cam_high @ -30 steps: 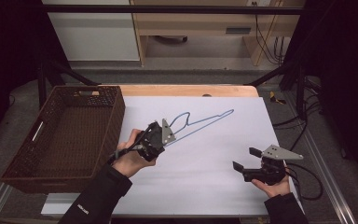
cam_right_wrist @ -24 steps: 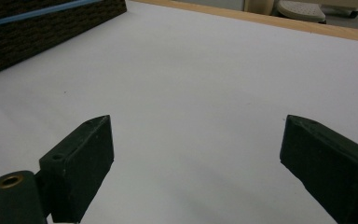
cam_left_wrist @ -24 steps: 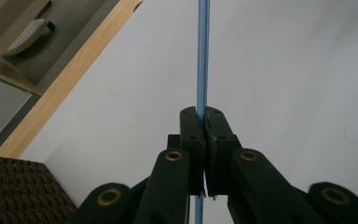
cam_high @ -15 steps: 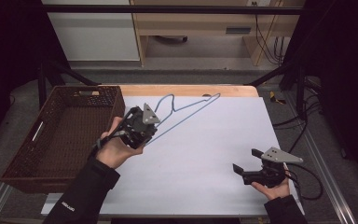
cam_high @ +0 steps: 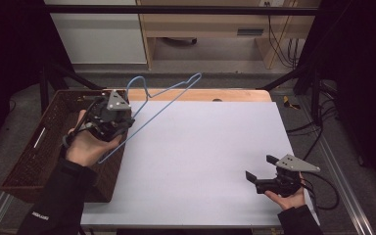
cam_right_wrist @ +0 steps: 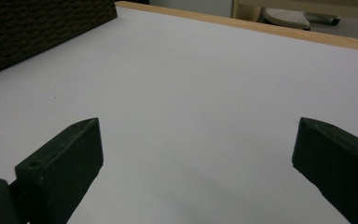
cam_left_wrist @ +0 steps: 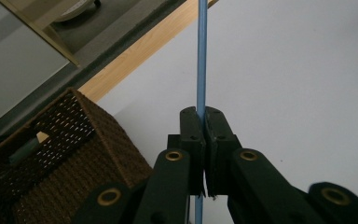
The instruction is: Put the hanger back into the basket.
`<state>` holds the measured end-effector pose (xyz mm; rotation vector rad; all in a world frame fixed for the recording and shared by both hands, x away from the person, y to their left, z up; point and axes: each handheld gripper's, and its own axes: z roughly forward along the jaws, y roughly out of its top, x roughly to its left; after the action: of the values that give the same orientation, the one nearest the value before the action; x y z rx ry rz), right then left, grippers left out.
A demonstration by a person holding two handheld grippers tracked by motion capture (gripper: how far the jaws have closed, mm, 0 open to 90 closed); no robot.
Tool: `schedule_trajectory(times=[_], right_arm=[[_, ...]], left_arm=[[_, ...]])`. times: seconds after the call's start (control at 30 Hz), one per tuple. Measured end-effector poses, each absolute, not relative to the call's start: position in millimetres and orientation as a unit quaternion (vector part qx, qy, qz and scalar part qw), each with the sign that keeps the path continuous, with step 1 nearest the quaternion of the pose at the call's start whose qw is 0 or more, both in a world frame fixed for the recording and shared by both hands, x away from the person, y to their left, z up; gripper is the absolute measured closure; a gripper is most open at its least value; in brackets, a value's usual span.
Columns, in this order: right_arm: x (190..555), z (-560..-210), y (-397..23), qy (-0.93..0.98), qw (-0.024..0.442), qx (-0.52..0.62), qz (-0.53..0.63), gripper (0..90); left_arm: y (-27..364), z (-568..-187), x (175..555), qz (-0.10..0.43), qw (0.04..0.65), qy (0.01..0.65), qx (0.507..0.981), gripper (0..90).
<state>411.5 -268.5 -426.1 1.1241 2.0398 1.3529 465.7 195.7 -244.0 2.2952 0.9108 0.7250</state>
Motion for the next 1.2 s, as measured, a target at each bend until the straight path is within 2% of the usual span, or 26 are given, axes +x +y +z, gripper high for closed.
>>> schedule_trajectory(times=[0.83, 1.2], right_arm=[[412, -424, -268, 0.739, 0.228, 0.406, 0.487, 2.8], [412, -424, -267, 0.741, 0.227, 0.405, 0.486, 2.9]], left_arm=[[271, -229, 476, 0.295, 0.269, 0.406, 0.822, 87.5], [320, -241, 472, 0.299, 0.25, 0.429, 0.815, 87.5]])
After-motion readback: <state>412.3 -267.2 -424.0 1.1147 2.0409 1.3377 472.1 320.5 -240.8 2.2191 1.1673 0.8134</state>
